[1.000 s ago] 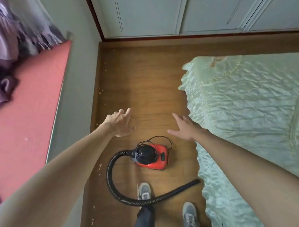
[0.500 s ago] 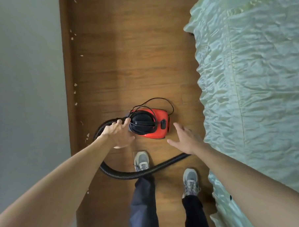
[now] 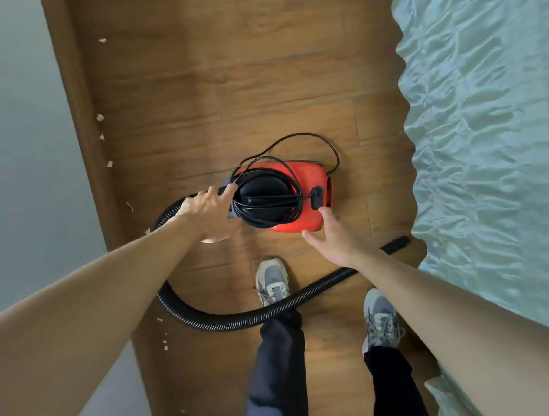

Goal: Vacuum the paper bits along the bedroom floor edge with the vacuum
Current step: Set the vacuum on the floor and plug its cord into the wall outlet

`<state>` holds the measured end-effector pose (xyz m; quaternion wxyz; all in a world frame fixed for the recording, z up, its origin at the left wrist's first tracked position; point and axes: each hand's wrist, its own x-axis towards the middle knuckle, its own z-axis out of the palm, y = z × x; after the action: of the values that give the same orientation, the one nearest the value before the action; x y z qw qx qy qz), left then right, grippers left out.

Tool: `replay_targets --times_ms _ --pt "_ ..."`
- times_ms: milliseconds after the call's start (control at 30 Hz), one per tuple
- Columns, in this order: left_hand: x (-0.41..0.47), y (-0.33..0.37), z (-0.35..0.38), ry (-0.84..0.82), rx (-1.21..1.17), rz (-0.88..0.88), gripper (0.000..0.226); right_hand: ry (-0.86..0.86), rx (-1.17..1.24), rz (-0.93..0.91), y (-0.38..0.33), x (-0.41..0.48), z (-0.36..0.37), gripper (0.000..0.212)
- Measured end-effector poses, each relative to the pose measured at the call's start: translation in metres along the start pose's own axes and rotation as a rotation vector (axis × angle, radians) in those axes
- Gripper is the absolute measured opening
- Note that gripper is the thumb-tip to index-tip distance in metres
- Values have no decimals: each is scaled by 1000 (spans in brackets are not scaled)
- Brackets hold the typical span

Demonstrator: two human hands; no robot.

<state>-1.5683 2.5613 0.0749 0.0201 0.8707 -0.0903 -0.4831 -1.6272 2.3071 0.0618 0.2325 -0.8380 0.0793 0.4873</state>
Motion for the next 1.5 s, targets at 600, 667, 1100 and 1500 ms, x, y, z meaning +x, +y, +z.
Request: replay_targets --times_ms 600,667,1100,1500 --pt "56 -23 34 260 218 70 36 399 1083 569 -17 122 25 29" --pt "56 -21 32 279 249 92 35 428 1097 553 -21 119 17 22" --pt "41 -17 22 371 -38 192 26 567 1029 322 -75 91 -61 21" --pt "2 12 -65 497 -137 244 19 715 1011 143 -103 25 -161 28"
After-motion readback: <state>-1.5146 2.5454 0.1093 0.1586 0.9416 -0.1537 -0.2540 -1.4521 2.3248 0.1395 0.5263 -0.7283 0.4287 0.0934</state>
